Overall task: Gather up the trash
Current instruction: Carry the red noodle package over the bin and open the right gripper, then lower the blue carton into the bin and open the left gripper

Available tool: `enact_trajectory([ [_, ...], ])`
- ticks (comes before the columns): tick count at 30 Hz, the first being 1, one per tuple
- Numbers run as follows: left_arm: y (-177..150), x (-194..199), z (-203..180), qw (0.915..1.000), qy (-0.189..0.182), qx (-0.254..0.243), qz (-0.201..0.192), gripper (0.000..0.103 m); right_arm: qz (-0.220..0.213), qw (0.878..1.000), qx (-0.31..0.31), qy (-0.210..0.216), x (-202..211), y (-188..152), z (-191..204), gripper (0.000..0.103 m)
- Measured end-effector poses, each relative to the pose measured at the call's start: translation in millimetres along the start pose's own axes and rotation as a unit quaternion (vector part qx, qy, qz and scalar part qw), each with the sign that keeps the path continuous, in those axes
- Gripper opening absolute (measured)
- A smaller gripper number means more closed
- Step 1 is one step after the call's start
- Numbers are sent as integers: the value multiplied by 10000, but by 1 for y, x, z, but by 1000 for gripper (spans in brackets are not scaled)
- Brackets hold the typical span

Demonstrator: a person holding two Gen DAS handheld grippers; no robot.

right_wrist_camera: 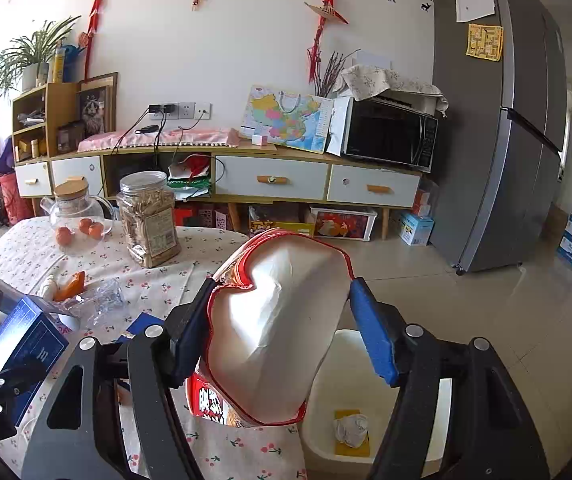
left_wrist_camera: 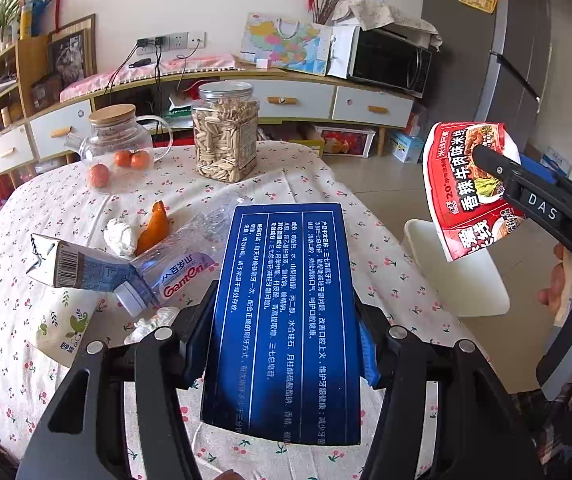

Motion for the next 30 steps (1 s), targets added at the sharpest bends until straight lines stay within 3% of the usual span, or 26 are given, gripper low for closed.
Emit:
enact_trajectory([
  [7, 19, -12, -36, 9995, -172, -269, -9, 57, 165, 9966, -497, -631, -16, 0, -61, 64],
  [15, 37, -29, -75, 9980, -399, -493, 0, 57, 706, 9828, -1159, -1250, -50, -14, -131, 65],
  [18, 47, -38, -90, 9970, -486, -599, 0, 57, 932, 9746, -1378, -1500, -61, -21, -151, 77],
  [22, 65, -48, -113, 9952, -668, -708, -70, 57, 807, 9660, -1617, -1849, -53, -19, -173, 90],
  [30, 98, -72, -179, 9890, -1058, -1018, -178, 57, 587, 9344, -2350, -2613, -26, -20, -232, 95],
])
Point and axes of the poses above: each gripper's, at about its wrist camera, not at the fingertips, and x roughly against the way its jaws point, z to its left, y to its top, the point moved 4 cm from there along -x, roughly the way its jaws point, and after that the axes turned 13 degrees about -x, right-handed, at the moved point
